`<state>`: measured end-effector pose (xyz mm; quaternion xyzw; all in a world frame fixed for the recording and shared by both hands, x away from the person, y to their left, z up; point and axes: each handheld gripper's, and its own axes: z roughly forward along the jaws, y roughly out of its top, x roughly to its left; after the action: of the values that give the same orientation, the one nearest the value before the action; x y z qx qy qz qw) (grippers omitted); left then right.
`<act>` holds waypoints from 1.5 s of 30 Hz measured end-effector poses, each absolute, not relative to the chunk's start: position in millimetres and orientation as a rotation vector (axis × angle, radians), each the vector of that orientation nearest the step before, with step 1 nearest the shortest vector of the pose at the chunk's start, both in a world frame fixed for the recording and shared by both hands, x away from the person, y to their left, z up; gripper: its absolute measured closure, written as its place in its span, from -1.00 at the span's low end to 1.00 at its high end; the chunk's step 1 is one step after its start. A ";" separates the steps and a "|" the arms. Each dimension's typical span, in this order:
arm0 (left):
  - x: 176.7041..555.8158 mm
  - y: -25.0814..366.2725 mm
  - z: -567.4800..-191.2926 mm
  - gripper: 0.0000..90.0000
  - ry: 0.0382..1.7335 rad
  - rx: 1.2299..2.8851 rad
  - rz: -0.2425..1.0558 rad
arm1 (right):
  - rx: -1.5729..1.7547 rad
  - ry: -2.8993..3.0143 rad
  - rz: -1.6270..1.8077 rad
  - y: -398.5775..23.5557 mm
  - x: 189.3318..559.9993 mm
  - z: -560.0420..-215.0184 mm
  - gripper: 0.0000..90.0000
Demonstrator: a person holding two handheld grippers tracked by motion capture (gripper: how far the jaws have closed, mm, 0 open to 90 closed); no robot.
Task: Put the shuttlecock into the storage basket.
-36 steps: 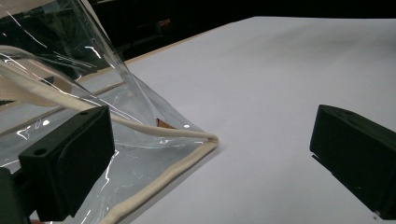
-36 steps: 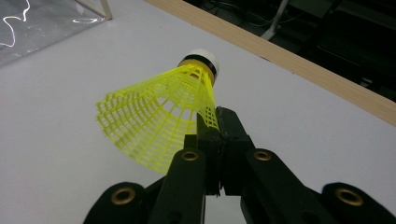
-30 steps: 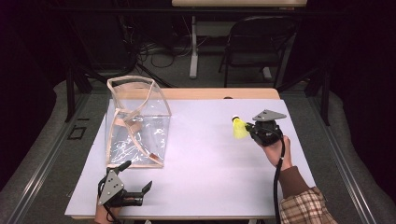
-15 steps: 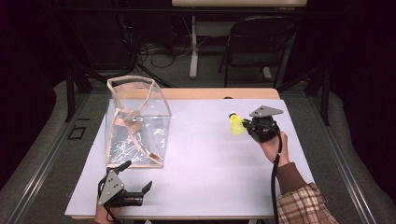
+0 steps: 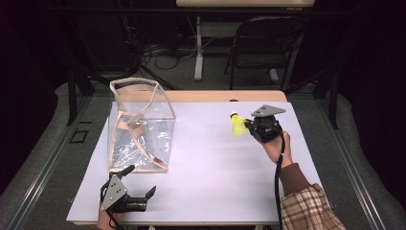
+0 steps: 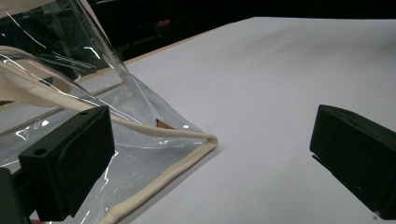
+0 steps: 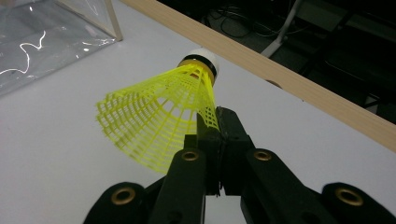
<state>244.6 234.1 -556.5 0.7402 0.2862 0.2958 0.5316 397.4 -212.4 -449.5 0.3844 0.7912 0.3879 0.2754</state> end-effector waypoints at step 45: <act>244.7 234.3 -556.5 -1.00 0.683 1.763 0.701 | 0.976 2.138 1.096 -182.3 415.6 -431.8 0.99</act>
<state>244.7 234.3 -556.5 0.7396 0.2865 0.2942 0.5333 415.6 -182.3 -431.8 0.3622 0.7938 0.4068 0.2707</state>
